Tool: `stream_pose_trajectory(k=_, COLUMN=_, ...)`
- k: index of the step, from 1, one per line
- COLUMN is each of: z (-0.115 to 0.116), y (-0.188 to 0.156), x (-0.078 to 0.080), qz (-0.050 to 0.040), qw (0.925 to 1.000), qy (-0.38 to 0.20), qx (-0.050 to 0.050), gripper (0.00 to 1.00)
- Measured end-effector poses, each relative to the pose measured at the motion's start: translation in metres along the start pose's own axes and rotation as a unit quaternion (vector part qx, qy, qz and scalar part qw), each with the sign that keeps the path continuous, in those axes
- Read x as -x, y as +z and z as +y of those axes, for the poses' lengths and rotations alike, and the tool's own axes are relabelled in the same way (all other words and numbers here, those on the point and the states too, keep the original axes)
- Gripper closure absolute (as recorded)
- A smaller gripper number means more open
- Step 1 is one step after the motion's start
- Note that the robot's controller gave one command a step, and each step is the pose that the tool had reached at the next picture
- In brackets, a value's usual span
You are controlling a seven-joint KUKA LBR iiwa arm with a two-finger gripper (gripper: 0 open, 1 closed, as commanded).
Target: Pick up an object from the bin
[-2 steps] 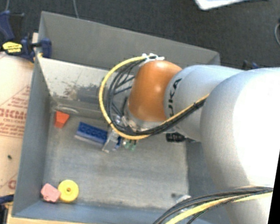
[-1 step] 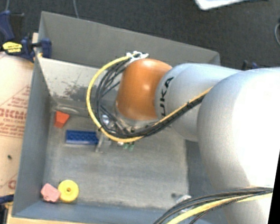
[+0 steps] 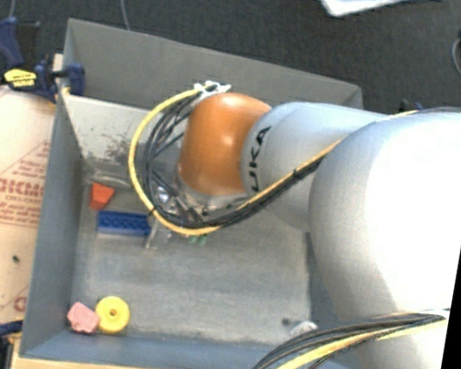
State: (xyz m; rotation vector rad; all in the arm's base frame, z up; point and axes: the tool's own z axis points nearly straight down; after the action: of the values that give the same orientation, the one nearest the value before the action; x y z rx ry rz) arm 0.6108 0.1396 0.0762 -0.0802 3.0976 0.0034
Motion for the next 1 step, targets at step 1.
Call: stream_pose_trajectory(k=1, z=0.0121, y=0.001, x=0.0082, qz=-0.0052, qw=0.9991, qy=0.043, qx=0.0, gripper=1.0)
